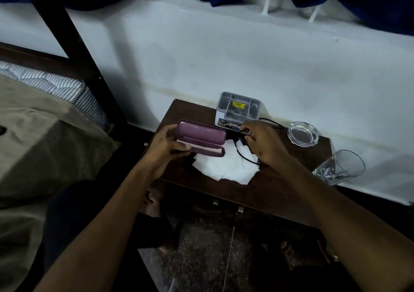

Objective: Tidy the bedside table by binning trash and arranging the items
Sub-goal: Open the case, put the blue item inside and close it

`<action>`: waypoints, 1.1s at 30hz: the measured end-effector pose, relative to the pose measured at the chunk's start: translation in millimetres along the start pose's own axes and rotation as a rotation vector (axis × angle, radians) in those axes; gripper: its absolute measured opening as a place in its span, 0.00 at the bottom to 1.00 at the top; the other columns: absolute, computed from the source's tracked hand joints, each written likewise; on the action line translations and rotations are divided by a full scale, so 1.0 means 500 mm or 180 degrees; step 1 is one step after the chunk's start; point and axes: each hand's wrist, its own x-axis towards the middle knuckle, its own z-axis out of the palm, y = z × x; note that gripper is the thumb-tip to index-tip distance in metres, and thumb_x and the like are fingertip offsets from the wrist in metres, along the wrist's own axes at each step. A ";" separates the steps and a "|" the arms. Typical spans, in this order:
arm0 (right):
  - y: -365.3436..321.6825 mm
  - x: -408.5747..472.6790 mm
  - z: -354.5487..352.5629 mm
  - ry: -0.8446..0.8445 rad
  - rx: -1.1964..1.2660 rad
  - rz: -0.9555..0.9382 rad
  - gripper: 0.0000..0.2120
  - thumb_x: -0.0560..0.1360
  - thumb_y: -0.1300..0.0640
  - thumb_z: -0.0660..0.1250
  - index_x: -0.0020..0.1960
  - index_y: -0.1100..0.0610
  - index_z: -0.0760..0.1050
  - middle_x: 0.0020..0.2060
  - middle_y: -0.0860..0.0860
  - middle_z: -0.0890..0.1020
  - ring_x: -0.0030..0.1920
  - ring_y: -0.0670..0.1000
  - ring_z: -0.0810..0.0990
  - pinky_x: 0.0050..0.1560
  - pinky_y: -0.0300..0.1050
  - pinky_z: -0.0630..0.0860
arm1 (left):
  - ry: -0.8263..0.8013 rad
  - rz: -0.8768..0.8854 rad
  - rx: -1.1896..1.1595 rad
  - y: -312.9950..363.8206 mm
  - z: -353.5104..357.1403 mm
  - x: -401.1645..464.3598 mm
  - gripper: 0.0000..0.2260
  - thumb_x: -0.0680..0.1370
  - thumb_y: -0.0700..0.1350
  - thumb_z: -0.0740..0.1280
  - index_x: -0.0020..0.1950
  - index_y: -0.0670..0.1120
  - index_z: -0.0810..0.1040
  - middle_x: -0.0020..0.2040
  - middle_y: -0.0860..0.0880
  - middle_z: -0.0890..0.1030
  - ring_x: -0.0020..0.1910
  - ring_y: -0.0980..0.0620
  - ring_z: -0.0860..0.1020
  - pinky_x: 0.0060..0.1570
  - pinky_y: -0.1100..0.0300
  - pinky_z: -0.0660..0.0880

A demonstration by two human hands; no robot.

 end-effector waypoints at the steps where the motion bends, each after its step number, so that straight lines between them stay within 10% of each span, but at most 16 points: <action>1: -0.007 0.008 0.001 -0.0118 -0.0067 -0.0112 0.16 0.79 0.66 0.67 0.65 0.57 0.81 0.60 0.56 0.85 0.58 0.59 0.84 0.57 0.52 0.81 | 0.0047 0.0017 -0.0032 0.002 -0.004 0.001 0.33 0.67 0.30 0.75 0.72 0.42 0.75 0.64 0.43 0.84 0.60 0.40 0.86 0.53 0.51 0.85; 5: -0.013 0.021 0.013 -0.0491 -0.0447 -0.0223 0.15 0.81 0.65 0.63 0.65 0.59 0.80 0.57 0.59 0.86 0.55 0.61 0.84 0.54 0.53 0.81 | 0.0129 0.0065 -0.0099 0.009 -0.003 0.008 0.29 0.71 0.29 0.74 0.71 0.42 0.75 0.64 0.42 0.84 0.60 0.39 0.86 0.54 0.52 0.85; 11: 0.020 0.003 0.031 -0.0360 -0.0690 0.0098 0.15 0.82 0.57 0.64 0.38 0.63 0.75 0.35 0.58 0.80 0.40 0.61 0.81 0.39 0.51 0.76 | 0.0178 0.0028 -0.0151 0.009 0.010 0.019 0.30 0.72 0.27 0.74 0.72 0.42 0.75 0.65 0.42 0.83 0.59 0.40 0.86 0.55 0.50 0.86; 25: 0.008 0.053 0.082 -0.0240 -0.1185 0.0403 0.07 0.79 0.58 0.70 0.53 0.61 0.82 0.49 0.62 0.85 0.54 0.64 0.84 0.53 0.55 0.82 | 0.0048 0.0026 -0.0285 0.007 0.004 0.019 0.32 0.71 0.23 0.71 0.72 0.44 0.75 0.65 0.43 0.84 0.61 0.40 0.86 0.56 0.46 0.85; 33: -0.008 0.049 0.007 0.0997 0.0663 0.0744 0.07 0.73 0.62 0.73 0.51 0.57 0.86 0.42 0.56 0.89 0.42 0.56 0.87 0.44 0.49 0.82 | 0.0023 0.0121 -0.0193 0.010 0.016 0.022 0.33 0.71 0.21 0.70 0.71 0.45 0.76 0.64 0.44 0.84 0.61 0.41 0.85 0.54 0.48 0.86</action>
